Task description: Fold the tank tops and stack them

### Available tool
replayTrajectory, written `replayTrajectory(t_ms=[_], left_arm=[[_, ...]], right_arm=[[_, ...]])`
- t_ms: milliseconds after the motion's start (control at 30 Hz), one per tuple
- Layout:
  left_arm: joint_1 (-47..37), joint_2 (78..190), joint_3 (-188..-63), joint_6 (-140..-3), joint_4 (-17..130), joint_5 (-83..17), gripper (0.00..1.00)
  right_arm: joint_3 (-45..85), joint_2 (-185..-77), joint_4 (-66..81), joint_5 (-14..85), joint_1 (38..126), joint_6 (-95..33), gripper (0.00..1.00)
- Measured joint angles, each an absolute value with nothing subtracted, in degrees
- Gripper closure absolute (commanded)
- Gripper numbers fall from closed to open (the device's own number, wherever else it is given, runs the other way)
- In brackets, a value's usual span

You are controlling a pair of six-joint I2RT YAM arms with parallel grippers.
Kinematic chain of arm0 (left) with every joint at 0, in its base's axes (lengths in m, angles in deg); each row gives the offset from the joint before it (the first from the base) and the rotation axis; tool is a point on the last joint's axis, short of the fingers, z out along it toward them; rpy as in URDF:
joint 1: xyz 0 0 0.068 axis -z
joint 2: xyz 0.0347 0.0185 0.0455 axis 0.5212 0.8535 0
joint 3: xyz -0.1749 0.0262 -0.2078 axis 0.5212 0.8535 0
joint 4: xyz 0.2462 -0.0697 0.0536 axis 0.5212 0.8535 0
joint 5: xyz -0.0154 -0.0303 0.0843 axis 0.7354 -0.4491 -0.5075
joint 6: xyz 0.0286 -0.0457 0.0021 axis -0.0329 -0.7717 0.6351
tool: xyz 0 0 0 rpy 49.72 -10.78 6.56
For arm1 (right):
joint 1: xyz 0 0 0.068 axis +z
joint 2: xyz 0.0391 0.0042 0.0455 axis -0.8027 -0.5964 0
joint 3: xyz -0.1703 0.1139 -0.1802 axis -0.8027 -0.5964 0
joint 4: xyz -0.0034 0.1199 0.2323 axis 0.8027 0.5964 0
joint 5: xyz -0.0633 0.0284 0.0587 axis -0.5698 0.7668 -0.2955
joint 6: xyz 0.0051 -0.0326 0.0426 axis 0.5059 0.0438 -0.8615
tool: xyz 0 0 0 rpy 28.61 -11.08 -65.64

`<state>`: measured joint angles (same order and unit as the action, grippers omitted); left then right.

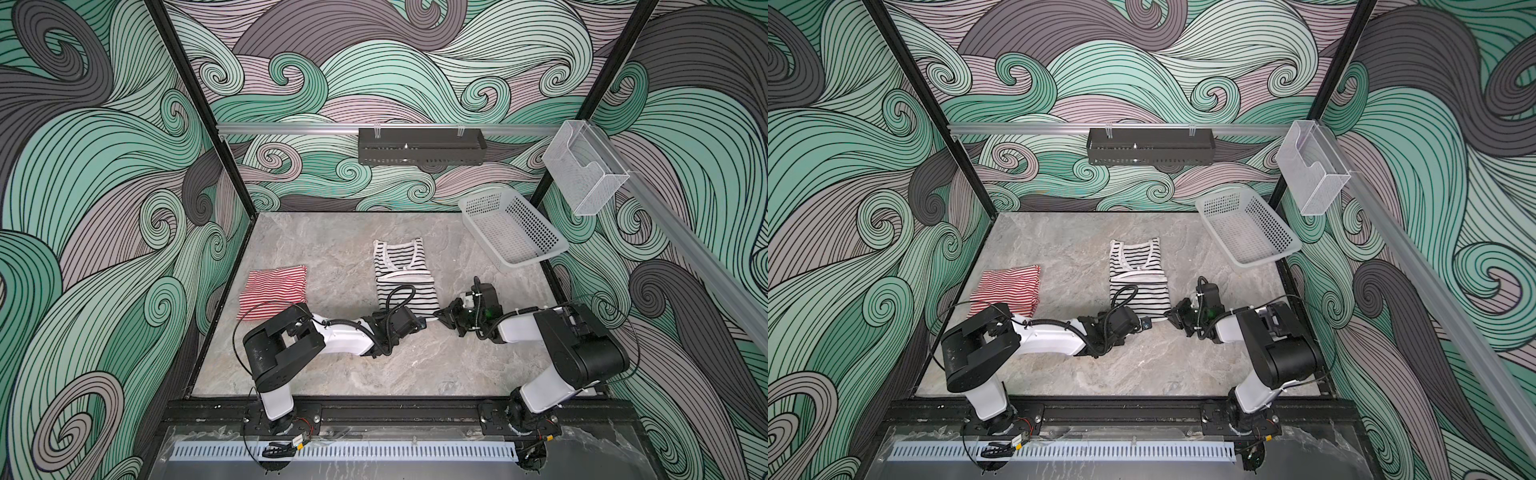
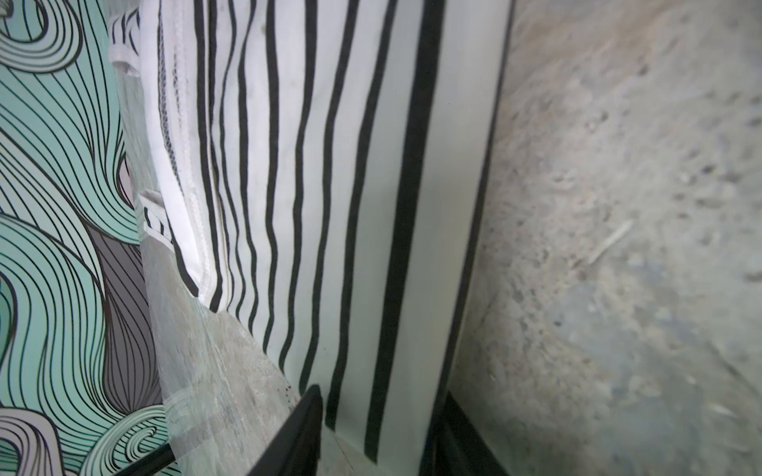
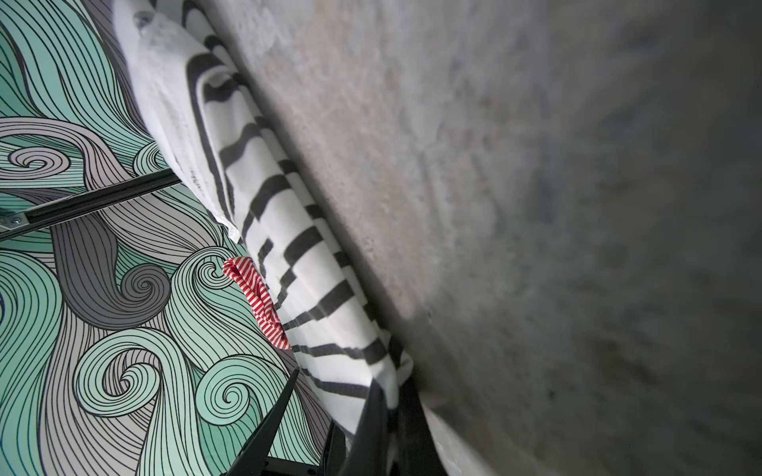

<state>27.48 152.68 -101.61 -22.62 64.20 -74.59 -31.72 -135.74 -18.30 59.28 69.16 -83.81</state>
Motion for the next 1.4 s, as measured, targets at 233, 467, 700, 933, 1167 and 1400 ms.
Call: replayTrajectory(t_ms=[233, 467, 700, 933, 1167, 1400], left_arm=[[27.6, 153.6, -101.2, -22.9, 64.7, -75.4, 0.96], [27.6, 153.4, -101.2, -22.2, 65.1, -75.4, 1.0], [27.6, 149.1, -105.2, -21.7, 78.4, -65.8, 1.0], [27.6, 146.6, -113.6, -23.4, 95.0, -51.6, 1.0], [27.6, 143.9, -121.3, -23.6, 109.8, -33.9, 1.0], [26.9, 143.7, -129.0, -21.3, 119.6, -23.5, 1.0]], right_arm=[[-31.7, -135.7, -18.0, 59.5, 69.1, -83.7, 0.95], [-31.2, -135.2, -16.7, 60.2, 68.9, -83.4, 0.95], [-30.6, -125.6, -7.0, 60.5, 68.9, -80.9, 0.96], [-30.5, -111.6, 7.5, 60.5, 68.8, -78.0, 0.97], [-29.9, -95.3, 26.9, 60.5, 68.8, -76.1, 0.98], [-22.3, -89.2, 41.0, 61.0, 68.8, -75.2, 1.0]])
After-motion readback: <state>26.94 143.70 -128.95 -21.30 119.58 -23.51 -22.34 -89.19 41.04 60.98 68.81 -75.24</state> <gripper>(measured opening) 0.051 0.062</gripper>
